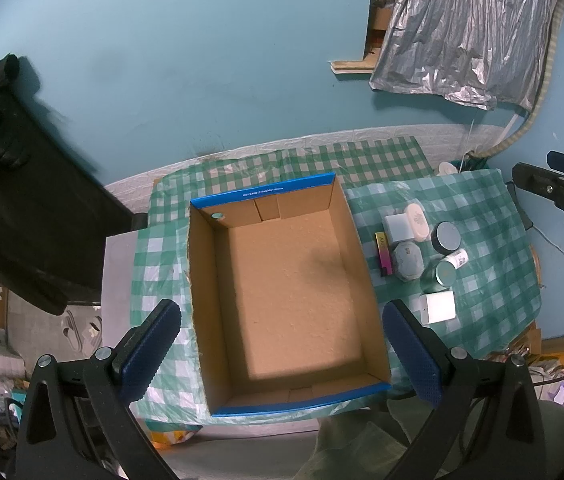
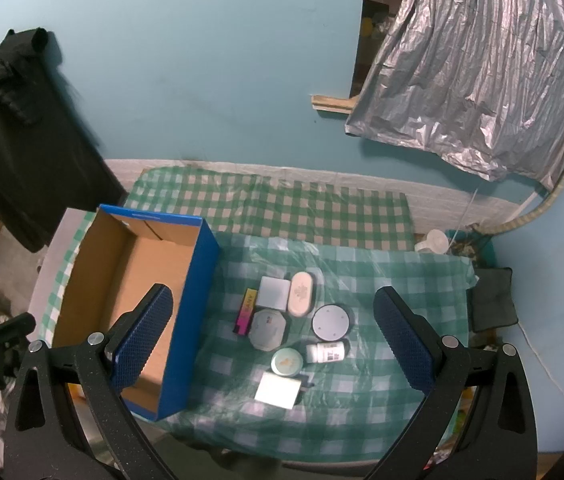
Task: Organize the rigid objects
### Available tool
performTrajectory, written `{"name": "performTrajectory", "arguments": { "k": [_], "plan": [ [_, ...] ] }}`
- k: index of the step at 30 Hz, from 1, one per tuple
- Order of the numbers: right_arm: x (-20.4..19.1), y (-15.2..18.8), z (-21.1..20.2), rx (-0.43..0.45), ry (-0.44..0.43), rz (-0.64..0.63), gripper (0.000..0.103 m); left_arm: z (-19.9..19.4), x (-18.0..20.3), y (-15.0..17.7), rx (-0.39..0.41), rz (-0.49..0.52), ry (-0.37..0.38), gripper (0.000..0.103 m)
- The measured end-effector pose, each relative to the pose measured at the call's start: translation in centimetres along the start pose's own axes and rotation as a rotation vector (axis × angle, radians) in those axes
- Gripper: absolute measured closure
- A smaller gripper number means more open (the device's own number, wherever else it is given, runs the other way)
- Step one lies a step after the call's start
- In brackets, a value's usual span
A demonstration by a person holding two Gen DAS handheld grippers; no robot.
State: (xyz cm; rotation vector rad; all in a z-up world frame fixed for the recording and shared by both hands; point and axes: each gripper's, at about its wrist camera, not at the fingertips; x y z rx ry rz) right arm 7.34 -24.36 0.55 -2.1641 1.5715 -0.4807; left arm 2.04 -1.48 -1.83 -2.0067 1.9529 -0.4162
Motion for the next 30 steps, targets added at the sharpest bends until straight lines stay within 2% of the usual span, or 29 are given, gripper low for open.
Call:
{"name": "performTrajectory", "arguments": {
  "k": [6, 16, 24, 30],
  "plan": [
    [0.0, 0.0, 0.2, -0.003, -0.001, -0.001, 0.002, 0.0, 0.0, 0.0, -0.002, -0.003, -0.003, 0.001],
    [1.0, 0.7, 1.2, -0.030, -0.009, -0.005, 0.002, 1.1, -2.1, 0.6, -0.017, -0.007, -0.026, 0.001],
    [2.5, 1.8, 3.7, -0.114, -0.007, -0.006, 0.002, 3.5, -6.0, 1.7, -0.048, -0.043, -0.092, 0.001],
    [3.5, 2.9, 6.9, -0.206, -0.013, -0.007, 0.002, 6.1, -8.6, 2.9, -0.111, -0.063, -0.152, 0.001]
  ]
}}
Point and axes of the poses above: each gripper's, at about its wrist camera, not at the fingertips, and z roughly the way its jaws point, x to its right, y to its underside, and after that the axes turned 9 degrees about -z, right-handed
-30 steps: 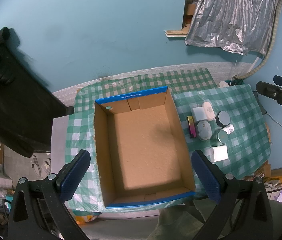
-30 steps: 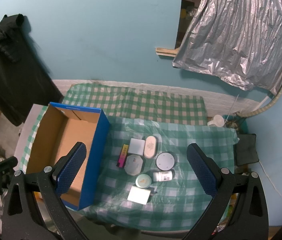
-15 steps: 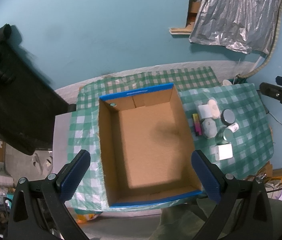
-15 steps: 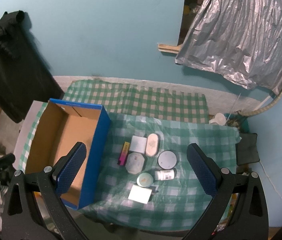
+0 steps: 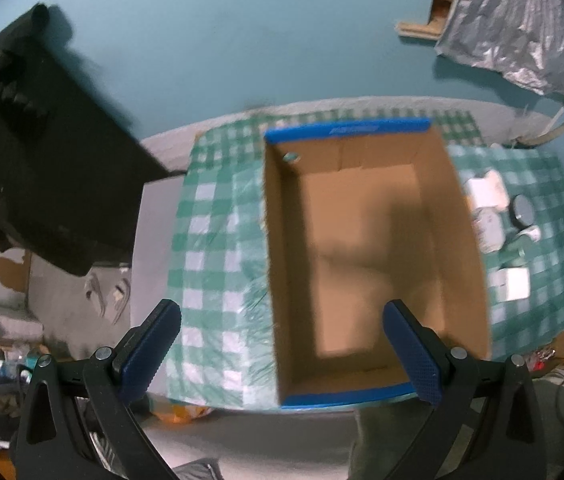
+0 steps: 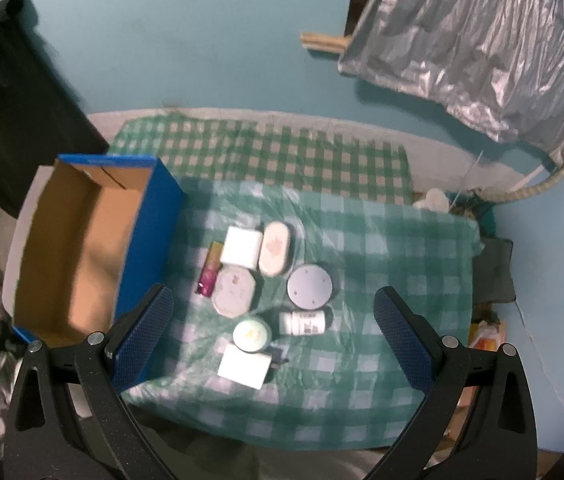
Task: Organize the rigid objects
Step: 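Lower the right gripper onto the teal-lidded round tin and close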
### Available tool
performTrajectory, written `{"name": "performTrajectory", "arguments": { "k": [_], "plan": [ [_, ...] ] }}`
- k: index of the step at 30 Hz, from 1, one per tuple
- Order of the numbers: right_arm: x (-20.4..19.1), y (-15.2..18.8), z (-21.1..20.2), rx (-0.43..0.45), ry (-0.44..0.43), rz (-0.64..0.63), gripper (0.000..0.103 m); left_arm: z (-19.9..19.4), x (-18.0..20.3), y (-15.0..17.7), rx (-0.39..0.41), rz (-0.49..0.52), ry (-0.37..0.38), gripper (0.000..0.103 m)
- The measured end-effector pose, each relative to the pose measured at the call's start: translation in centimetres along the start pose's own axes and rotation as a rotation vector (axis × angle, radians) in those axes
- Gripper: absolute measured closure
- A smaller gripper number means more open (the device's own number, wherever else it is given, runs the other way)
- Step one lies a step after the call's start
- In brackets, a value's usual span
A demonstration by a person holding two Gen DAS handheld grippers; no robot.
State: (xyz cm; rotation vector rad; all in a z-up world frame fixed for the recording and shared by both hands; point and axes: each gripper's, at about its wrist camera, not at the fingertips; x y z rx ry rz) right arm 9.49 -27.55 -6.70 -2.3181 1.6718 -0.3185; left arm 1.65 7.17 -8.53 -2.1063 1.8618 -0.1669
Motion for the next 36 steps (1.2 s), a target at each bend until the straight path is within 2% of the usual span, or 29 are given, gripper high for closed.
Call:
{"name": "performTrajectory", "arguments": {
  "k": [11, 17, 19, 21, 23, 25, 27, 31, 33, 34, 36],
  "plan": [
    [0.3, 1.6, 6.4, -0.127, -0.048, 0.043, 0.005, 6.0, -1.6, 2.3, -0.114, -0.027, -0.053, 0.001],
    [0.2, 2.8, 9.5, -0.181, -0.042, 0.065, 0.007, 9.3, -1.6, 3.2, -0.185, -0.042, -0.036, 0.001],
    [0.2, 3.1, 10.5, -0.197, -0.048, 0.076, 0.011, 10.4, -1.8, 3.5, -0.211, -0.055, -0.027, 0.001],
    [0.1, 3.5, 11.4, -0.214, -0.055, 0.084, 0.012, 11.3, -1.9, 3.8, -0.231, -0.062, -0.024, 0.006],
    [-0.1, 3.8, 12.3, -0.228, -0.056, 0.091, 0.013, 12.1, -1.8, 4.1, -0.240, -0.065, -0.025, 0.006],
    [-0.4, 4.1, 13.3, -0.246, -0.055, 0.095, 0.017, 13.0, -1.9, 4.3, -0.258, -0.067, -0.010, 0.009],
    [-0.6, 4.4, 14.1, -0.257, -0.062, 0.097, 0.020, 13.6, -1.8, 4.5, -0.281, -0.070, -0.001, 0.018],
    [-0.8, 4.8, 15.4, -0.280, -0.056, 0.103, 0.024, 14.3, -1.8, 4.9, -0.295, -0.080, 0.019, 0.023],
    [-0.7, 5.0, 15.8, -0.286, -0.064, 0.115, 0.027, 14.7, -1.6, 4.9, -0.310, -0.077, 0.027, 0.037],
    [-0.7, 5.0, 16.0, -0.287, -0.067, 0.119, 0.030, 14.9, -1.6, 5.0, -0.317, -0.073, 0.027, 0.041],
    [-0.6, 5.0, 16.3, -0.288, -0.073, 0.126, 0.036, 15.4, -1.4, 5.2, -0.336, -0.059, 0.017, 0.063]
  ]
}}
Point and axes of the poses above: each gripper's, at about its wrist camera, not at the fingertips, and z roughly the way its jaws point, x to its right, y to its underside, and after that the axes turned 9 degrees about -z, right-handed
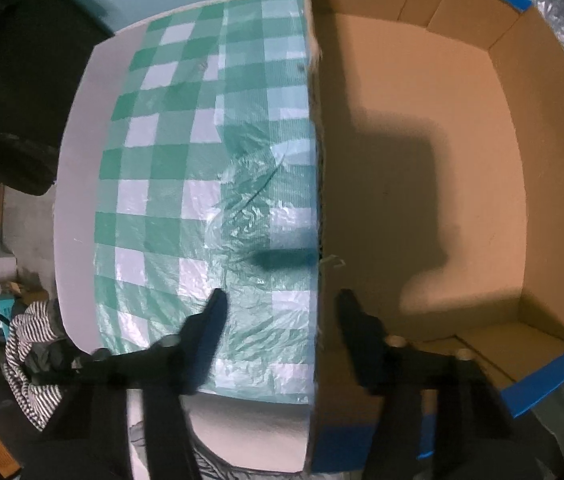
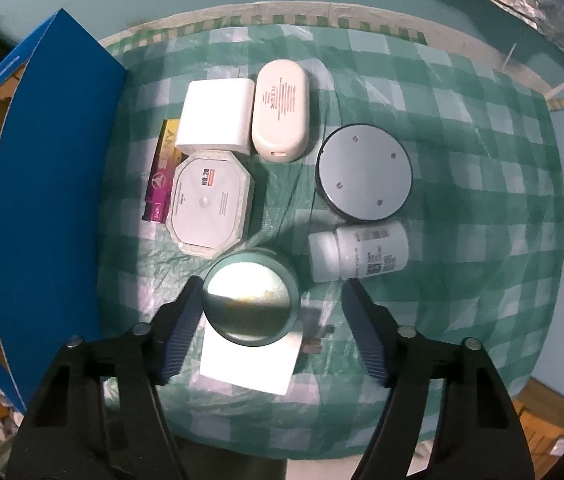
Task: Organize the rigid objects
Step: 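Lower the right gripper onto the teal-lidded round tin and close, then carry the tin into the cardboard box with the right gripper and release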
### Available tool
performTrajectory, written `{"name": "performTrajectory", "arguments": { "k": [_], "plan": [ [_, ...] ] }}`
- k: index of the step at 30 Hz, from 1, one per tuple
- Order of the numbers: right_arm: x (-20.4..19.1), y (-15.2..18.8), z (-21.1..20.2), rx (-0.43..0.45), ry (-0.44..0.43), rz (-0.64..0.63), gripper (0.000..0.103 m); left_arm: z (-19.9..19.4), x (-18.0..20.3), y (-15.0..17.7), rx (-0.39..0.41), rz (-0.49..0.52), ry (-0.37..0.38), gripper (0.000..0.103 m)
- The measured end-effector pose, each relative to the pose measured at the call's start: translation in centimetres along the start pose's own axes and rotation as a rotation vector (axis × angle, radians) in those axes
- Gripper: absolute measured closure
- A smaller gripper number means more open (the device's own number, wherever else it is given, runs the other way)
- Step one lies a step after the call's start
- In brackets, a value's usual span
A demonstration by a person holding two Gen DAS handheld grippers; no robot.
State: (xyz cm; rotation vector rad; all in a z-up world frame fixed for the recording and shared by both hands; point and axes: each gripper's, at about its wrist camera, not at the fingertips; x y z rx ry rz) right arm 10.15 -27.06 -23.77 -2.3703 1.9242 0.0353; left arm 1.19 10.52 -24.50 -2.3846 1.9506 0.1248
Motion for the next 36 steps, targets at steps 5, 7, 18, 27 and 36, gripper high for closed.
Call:
{"name": "performTrajectory", "arguments": {
  "k": [5, 7, 18, 27, 36],
  "plan": [
    [-0.2, -0.3, 0.8, -0.010, -0.018, -0.010, 0.054, 0.9, 0.9, 0.7, -0.056, 0.041, 0.030, 0.086],
    [-0.6, -0.2, 1.1, -0.009, -0.017, -0.013, 0.056, 1.0, 1.3, 1.0, -0.065, 0.060, 0.032, 0.091],
    [-2.2, 1.1, 0.4, 0.008, -0.005, -0.057, 0.059, 0.8, 2.9, 2.5, -0.075, 0.122, 0.037, 0.095],
    [-3.5, 1.6, -1.3, 0.025, 0.002, -0.080, 0.059, 0.6, 2.3, 2.9, -0.084, 0.136, 0.047, 0.095],
    [-4.3, 0.5, -3.7, 0.039, -0.004, -0.115, 0.059, 0.9, 1.8, 2.8, -0.074, 0.112, 0.064, 0.095]
  ]
}}
Point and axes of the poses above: each gripper's, at about its wrist camera, not at the fingertips, and z roughly the way its jaws point, x to its right, y to its underside, and after that the axes turned 9 degrees about -z, right-handed
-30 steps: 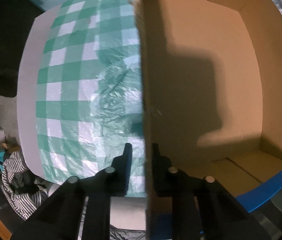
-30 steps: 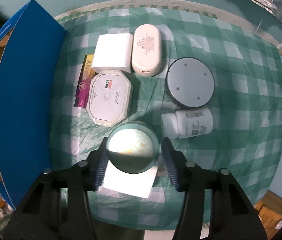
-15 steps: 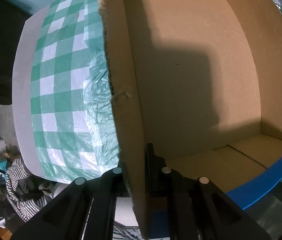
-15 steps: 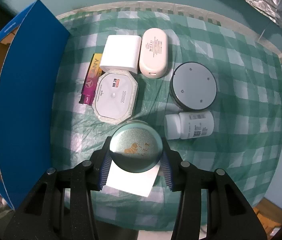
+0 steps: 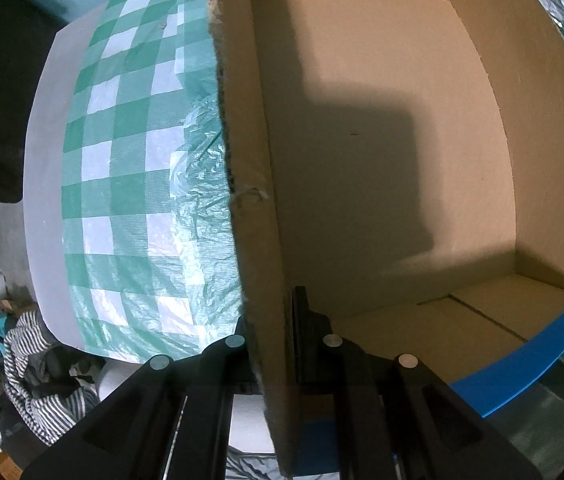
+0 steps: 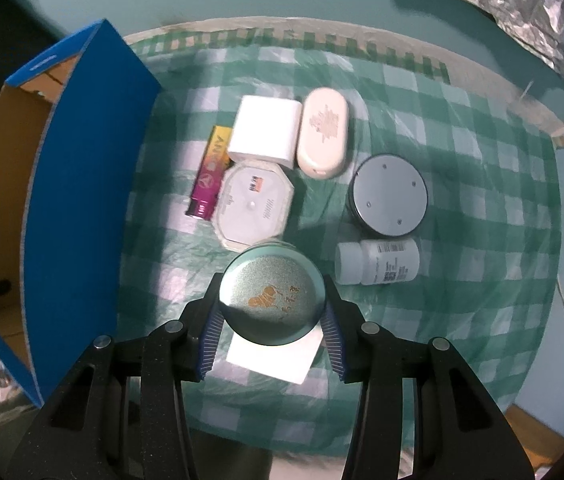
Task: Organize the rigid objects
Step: 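Carry the tin into the cardboard box with the right gripper and release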
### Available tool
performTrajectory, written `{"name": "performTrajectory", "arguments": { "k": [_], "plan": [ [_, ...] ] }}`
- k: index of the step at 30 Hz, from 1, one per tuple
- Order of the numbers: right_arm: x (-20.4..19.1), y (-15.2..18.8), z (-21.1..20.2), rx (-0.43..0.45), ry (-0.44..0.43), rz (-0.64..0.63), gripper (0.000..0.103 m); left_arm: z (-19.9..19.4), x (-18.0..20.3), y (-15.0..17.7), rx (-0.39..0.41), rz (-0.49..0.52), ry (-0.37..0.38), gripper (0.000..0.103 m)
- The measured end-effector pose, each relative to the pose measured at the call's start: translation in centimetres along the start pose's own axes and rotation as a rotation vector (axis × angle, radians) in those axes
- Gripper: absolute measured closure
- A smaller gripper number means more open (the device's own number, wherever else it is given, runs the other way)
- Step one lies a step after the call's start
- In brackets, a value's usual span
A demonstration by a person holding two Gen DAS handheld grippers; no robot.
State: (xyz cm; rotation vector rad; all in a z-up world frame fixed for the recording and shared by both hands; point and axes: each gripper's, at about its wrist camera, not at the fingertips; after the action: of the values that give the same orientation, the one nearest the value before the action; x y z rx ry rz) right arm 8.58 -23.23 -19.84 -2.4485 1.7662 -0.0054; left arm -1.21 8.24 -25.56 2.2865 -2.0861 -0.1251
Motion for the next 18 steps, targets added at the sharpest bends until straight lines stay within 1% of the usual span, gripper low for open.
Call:
{"name": "performTrajectory", "arguments": {
  "k": [3, 5, 8, 9, 10, 12, 18],
  "plan": [
    [-0.6, -0.6, -1.0, 0.006, -0.005, -0.025, 0.059, 0.1, 0.0, 0.2, 0.004, 0.008, 0.001, 0.095],
    [-0.7, -0.8, -1.5, 0.011, -0.011, -0.038, 0.059, 0.5, -0.8, 0.5, 0.005, 0.006, 0.004, 0.095],
    [-0.8, -1.3, -1.9, 0.018, -0.018, -0.060, 0.059, 0.4, -0.6, 0.6, 0.007, 0.002, 0.007, 0.095],
    [-1.0, -1.5, -2.1, 0.021, -0.021, -0.069, 0.059, 0.4, -0.8, 0.6, 0.009, 0.002, 0.008, 0.095],
    [-1.0, -1.4, -2.4, 0.025, -0.023, -0.078, 0.059, 0.9, -1.9, 0.9, 0.012, 0.004, 0.007, 0.095],
    [-1.5, -1.9, -3.0, 0.031, -0.028, -0.098, 0.059, 0.9, -2.0, 0.9, 0.014, 0.008, 0.004, 0.095],
    [-3.5, -4.3, -4.9, 0.061, -0.056, -0.158, 0.059, 0.8, -1.8, 1.0, 0.013, 0.006, 0.007, 0.095]
  ]
}}
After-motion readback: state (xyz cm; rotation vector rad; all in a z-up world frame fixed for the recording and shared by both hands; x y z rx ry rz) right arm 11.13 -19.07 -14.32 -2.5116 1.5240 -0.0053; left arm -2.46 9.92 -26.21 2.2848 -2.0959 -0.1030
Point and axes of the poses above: each gripper's, at about its wrist camera, not at the fingertips, and z roughly the way its jaws point, x to its right, y to its underside, and after that the axes turned 9 degrees about -z, right-handed
